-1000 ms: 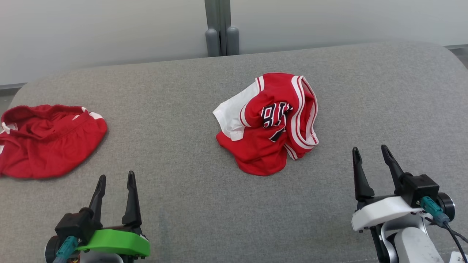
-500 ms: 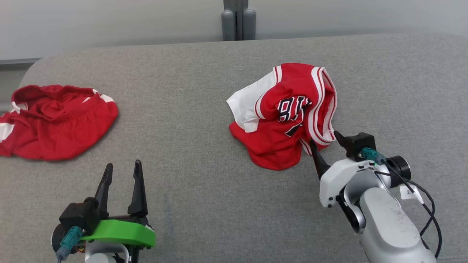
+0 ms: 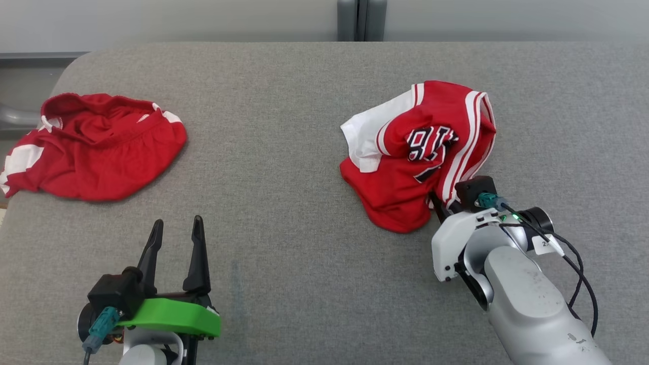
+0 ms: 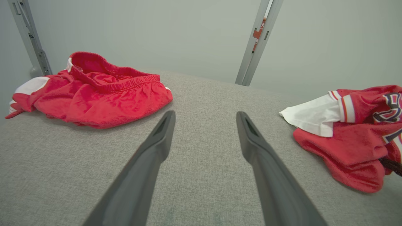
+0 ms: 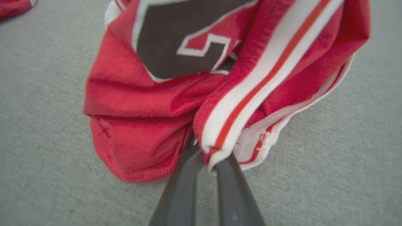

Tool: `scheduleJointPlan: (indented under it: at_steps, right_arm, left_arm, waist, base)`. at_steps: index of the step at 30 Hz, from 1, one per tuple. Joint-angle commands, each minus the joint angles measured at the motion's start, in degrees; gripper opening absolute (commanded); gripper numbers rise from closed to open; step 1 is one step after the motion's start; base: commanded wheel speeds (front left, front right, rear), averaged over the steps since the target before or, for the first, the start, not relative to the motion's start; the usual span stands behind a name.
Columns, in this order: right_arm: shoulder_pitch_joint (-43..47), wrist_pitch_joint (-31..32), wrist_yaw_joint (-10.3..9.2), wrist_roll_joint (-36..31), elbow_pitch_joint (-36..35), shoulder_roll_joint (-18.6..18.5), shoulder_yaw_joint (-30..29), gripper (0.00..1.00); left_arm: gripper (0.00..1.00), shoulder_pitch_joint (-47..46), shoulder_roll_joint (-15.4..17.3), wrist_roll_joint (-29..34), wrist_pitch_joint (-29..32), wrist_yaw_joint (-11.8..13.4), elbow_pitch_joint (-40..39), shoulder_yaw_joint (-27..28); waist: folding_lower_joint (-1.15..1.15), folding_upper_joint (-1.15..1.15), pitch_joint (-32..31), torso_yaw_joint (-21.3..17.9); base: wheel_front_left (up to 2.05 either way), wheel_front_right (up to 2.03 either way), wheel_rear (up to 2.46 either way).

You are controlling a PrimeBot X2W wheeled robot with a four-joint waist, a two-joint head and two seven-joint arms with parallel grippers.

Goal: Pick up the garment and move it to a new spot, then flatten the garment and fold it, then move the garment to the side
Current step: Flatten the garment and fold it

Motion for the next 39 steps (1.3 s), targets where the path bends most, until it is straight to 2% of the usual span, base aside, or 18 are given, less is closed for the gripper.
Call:
scheduleJointPlan:
  at_steps: [1,6,11,19,23,26,30,34,39]
  right_arm:
    - [-0.6,-1.4,0.01,1.4,-1.1,-0.1,0.8,0.0]
    - [-1.4,-3.7,0.01,6.7,-9.2,-0.1,4.8,0.0]
    - [-4.3,-1.8,0.01,10.0,-18.6,-0.3,7.9,0.0]
    - [-13.9,-0.2,0.01,15.6,-24.0,-0.3,13.1,0.0]
    - [-20.9,-3.6,0.01,18.1,-25.1,-0.5,16.5,0.0]
    - [-25.0,-7.6,0.0,18.3,-25.7,-2.0,18.7,0.0]
    - [-26.7,-9.5,0.01,20.0,-25.1,-6.8,23.1,0.0]
    - [-22.8,-5.2,0.0,25.0,-23.5,-15.5,29.7,0.0]
    - [-15.4,2.3,0.0,37.1,-25.1,-27.6,37.0,0.0]
  left_arm:
    - [1.0,0.1,0.1,-0.2,0.0,0.1,0.2,0.1]
    - [1.0,1.5,0.1,0.0,0.0,0.3,0.1,0.6]
    - [1.0,2.2,0.1,0.1,0.0,0.4,-0.2,1.0]
    - [1.0,1.1,0.1,0.2,0.0,0.1,-0.7,0.3]
    - [1.0,0.3,0.1,0.3,0.0,0.1,-0.9,0.2]
    - [1.0,0.0,0.1,0.5,0.0,0.1,-0.9,0.4]
    - [1.0,-0.3,0.1,0.5,0.0,0.1,-0.9,0.4]
    - [1.0,-0.4,0.1,-0.1,0.0,0.4,-1.0,-0.1]
    - [1.0,-0.5,0.1,-0.3,0.0,0.5,-1.0,0.0]
  waist:
    - [0.0,0.0,-0.7,0.0]
    - [0.0,0.0,-2.6,-0.8]
    - [0.0,0.0,-3.7,-2.1]
    - [0.0,0.0,-2.3,-3.2]
    - [0.0,0.0,-1.2,-3.3]
    - [0.0,0.0,-0.8,-3.4]
    - [0.0,0.0,-0.6,-3.5]
    - [0.0,0.0,-0.3,-3.5]
    - [0.0,0.0,0.1,-3.6]
  base:
    - [0.0,0.0,0.0]
    - [0.0,0.0,0.0]
    - [0.0,0.0,0.0]
    - [0.0,0.0,0.0]
    - [0.0,0.0,0.0]
    - [0.0,0.0,0.0]
    - [0.0,0.0,0.0]
    - [0.0,0.0,0.0]
    - [0.0,0.0,0.0]
